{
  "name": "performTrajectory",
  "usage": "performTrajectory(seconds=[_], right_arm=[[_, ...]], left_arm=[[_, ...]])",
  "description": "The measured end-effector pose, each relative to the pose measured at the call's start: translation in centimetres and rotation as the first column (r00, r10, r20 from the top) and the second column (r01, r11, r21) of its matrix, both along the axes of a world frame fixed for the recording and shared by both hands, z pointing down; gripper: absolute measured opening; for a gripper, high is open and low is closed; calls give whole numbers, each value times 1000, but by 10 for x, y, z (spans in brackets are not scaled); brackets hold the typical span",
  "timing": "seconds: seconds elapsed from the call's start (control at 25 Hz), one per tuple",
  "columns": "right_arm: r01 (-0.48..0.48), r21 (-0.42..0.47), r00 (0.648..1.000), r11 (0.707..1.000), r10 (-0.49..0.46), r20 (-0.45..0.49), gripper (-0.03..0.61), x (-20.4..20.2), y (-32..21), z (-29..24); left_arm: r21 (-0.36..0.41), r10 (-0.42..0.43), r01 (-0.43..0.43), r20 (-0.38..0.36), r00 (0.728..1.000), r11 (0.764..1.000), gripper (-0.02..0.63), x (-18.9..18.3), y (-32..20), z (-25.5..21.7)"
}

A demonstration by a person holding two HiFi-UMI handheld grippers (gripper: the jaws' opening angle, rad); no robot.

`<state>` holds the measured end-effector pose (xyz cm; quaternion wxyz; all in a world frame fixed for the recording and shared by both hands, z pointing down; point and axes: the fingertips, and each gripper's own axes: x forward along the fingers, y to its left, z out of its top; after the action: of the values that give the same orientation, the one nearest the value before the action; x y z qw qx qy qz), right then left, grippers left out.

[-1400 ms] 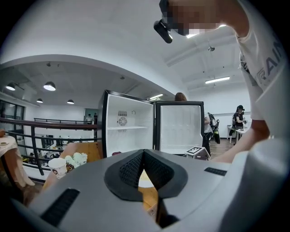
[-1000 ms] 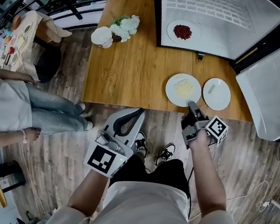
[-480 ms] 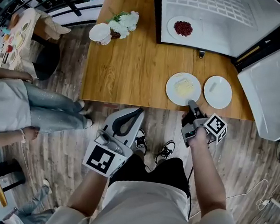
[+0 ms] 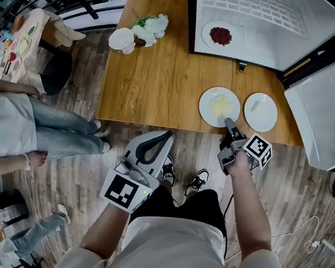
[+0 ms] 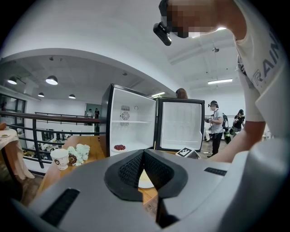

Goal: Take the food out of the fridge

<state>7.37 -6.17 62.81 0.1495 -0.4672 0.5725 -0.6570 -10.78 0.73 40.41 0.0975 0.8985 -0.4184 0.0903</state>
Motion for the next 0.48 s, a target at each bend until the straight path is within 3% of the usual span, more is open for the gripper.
performTrajectory(seconds=[0.24,0.48], right_arm=[[128,21,982,992,-124,-140,162,-8,0,-1],[361,-6,871,933,-339,-355,196,-21,5,2]], left_arm=[[-3,-1,1,1,1000,1000,6,-3,-2,1],[-7,-4,4,-1,1000,1000,6,-4,-4,2]])
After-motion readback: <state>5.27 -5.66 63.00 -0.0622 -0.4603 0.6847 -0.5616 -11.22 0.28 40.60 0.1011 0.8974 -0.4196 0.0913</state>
